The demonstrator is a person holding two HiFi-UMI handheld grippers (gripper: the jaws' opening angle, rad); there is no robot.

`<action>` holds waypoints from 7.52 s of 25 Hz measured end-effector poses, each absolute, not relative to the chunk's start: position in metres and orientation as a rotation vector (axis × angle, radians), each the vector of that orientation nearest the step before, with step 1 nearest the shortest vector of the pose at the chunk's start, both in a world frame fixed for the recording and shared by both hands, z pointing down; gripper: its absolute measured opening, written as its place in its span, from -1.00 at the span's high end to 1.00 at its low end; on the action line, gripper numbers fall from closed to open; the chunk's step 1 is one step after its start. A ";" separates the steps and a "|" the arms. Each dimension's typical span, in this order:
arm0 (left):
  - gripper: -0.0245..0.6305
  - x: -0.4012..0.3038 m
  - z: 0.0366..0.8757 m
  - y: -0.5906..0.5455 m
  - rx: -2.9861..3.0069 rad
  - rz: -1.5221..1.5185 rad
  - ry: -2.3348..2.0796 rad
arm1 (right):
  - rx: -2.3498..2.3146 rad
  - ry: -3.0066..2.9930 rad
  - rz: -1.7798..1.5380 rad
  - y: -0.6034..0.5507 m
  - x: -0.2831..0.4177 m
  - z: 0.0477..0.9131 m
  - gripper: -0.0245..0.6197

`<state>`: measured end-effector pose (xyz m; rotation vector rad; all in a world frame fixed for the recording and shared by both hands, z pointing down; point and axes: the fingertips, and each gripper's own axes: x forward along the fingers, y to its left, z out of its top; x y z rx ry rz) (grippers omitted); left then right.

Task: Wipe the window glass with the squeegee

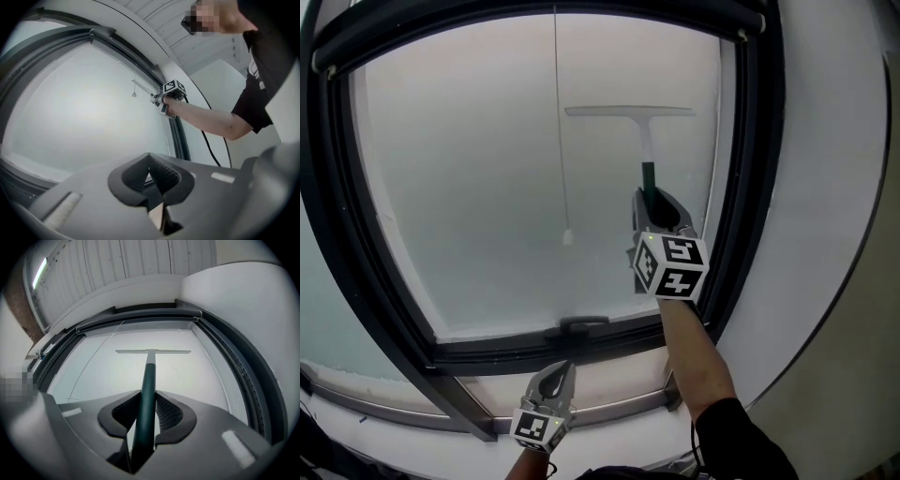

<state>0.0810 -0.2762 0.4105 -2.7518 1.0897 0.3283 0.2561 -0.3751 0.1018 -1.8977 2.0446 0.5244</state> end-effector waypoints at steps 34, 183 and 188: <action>0.93 0.061 0.413 -0.281 -2.800 0.316 1.069 | -2.066 1.996 0.480 -0.383 0.247 0.161 0.63; 0.93 0.135 0.426 -0.276 -2.987 0.324 0.783 | -2.151 1.985 0.494 -0.340 0.318 0.149 0.63; 0.93 0.148 0.396 -0.291 -2.916 0.376 0.839 | -2.102 1.986 0.596 -0.353 0.330 0.111 0.63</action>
